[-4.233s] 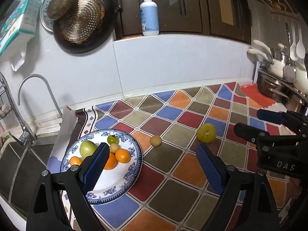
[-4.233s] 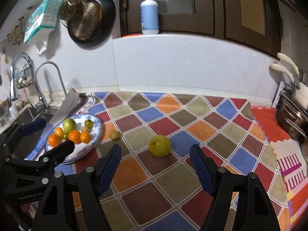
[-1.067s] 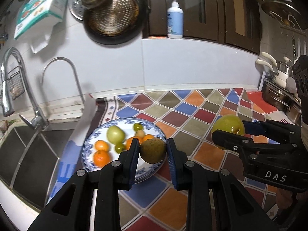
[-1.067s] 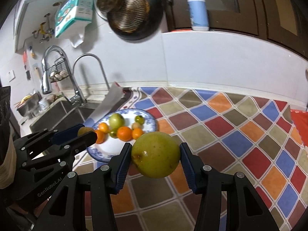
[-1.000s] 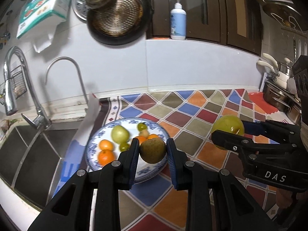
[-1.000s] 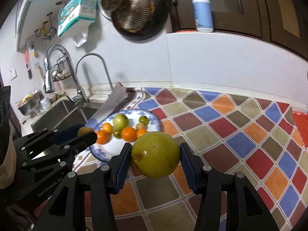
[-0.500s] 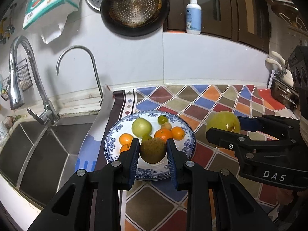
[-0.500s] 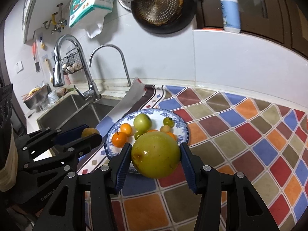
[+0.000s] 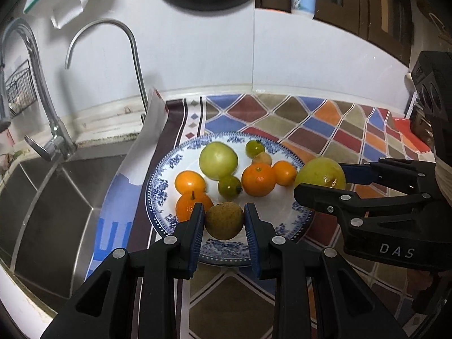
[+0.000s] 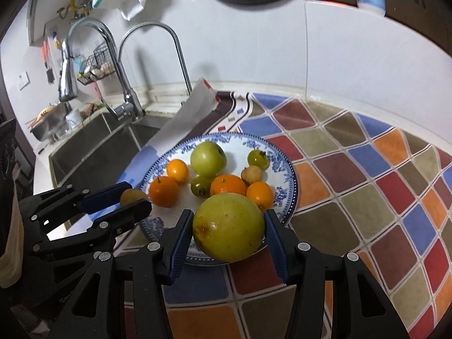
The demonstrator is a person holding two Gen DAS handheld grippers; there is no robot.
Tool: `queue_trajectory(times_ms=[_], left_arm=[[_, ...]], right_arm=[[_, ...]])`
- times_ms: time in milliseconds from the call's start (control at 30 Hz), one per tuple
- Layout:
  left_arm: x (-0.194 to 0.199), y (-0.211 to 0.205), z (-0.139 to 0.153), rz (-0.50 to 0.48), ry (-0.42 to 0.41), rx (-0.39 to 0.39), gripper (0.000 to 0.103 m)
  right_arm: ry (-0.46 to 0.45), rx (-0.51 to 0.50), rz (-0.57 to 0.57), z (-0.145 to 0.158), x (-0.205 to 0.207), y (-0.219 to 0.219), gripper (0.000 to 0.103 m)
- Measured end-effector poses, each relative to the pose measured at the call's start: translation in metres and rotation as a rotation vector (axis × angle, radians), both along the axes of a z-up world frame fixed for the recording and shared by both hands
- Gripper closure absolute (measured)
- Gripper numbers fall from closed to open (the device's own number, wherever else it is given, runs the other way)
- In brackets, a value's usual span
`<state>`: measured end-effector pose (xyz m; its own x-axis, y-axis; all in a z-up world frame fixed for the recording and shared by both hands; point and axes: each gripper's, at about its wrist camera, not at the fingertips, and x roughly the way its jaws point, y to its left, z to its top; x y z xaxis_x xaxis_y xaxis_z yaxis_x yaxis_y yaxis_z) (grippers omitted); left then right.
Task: Organize fruits
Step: 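Carry the pear with the left gripper while the right gripper carries the apple over the plate, then open the left gripper onto the plate while the right gripper releases the apple there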
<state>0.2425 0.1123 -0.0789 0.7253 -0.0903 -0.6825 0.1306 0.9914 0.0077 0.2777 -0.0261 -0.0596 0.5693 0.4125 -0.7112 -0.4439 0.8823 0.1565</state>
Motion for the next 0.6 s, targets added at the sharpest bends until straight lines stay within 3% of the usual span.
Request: queue_trajectory(times_ms=[600], left_arm=[[0.014, -0.002, -0.012, -0.003, 0.008, 0.035, 0.074]], right_arm=[[0.049, -0.011, 0.013, -0.025, 0.023, 0.007, 0.052]])
